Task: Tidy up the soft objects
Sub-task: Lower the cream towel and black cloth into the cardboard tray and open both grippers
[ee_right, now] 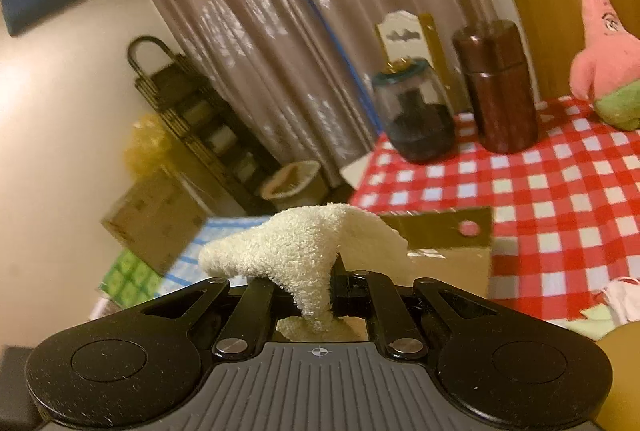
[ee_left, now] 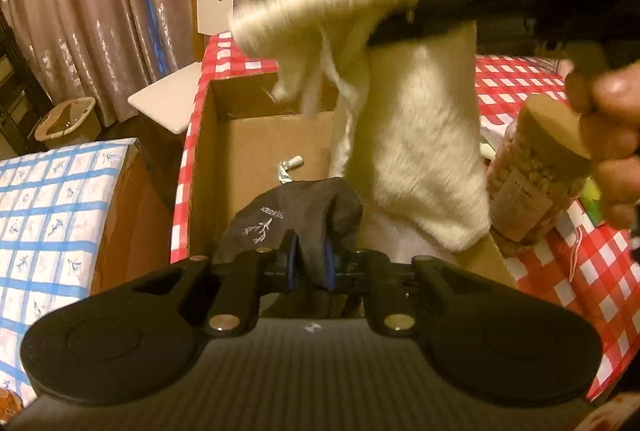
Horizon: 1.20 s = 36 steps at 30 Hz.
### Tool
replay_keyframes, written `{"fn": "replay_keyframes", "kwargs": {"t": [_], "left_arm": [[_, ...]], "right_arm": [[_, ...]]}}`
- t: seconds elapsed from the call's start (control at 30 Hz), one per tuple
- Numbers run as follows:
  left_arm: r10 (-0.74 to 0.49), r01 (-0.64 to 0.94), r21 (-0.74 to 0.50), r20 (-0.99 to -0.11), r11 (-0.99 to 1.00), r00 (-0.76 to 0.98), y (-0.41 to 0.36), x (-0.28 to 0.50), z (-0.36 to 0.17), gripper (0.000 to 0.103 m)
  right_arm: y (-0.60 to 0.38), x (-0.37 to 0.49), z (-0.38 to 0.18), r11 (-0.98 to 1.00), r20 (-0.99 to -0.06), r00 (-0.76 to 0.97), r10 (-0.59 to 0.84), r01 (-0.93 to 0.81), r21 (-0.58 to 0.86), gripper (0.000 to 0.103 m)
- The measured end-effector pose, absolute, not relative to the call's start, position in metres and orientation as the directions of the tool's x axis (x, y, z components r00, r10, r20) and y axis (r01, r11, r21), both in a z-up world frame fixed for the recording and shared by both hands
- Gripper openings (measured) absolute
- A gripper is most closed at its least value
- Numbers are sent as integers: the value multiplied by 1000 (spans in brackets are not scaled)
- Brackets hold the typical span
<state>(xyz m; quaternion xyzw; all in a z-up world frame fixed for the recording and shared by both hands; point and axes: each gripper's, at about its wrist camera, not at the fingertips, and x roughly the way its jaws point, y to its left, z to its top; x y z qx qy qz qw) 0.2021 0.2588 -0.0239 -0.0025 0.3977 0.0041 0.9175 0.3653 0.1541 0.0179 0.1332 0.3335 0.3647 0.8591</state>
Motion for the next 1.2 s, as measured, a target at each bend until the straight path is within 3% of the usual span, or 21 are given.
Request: {"fn": "replay_keyframes", "kwargs": {"t": [0.07,0.17,0.23,0.3,0.37,0.77,1.2], "left_arm": [[3,-13,-7,-733,1000,680,259,201,-25,30],[8,-23,-11,-730,1000,683,260,200,-24,41],[13,-30,-11,-726,999,687,260,197,-22,43],[12,-33,-15,-723,999,690,259,194,-19,45],[12,-34,-17,-721,999,693,259,192,-18,45],[27,-52,-14,-709,999,705,249,178,-3,50],[26,-61,-26,-690,998,724,234,166,11,53]], "right_arm": [[153,365,8,713,-501,508,700,-530,459,8],[154,364,-3,736,-550,495,673,-527,426,11],[153,361,-4,742,-573,485,661,-539,400,20],[151,357,-3,748,-577,495,650,-550,371,49],[149,351,-1,745,-564,505,653,-562,359,57],[142,333,24,766,-576,544,610,-592,250,66],[99,309,61,764,-515,585,626,-592,256,66]]}}
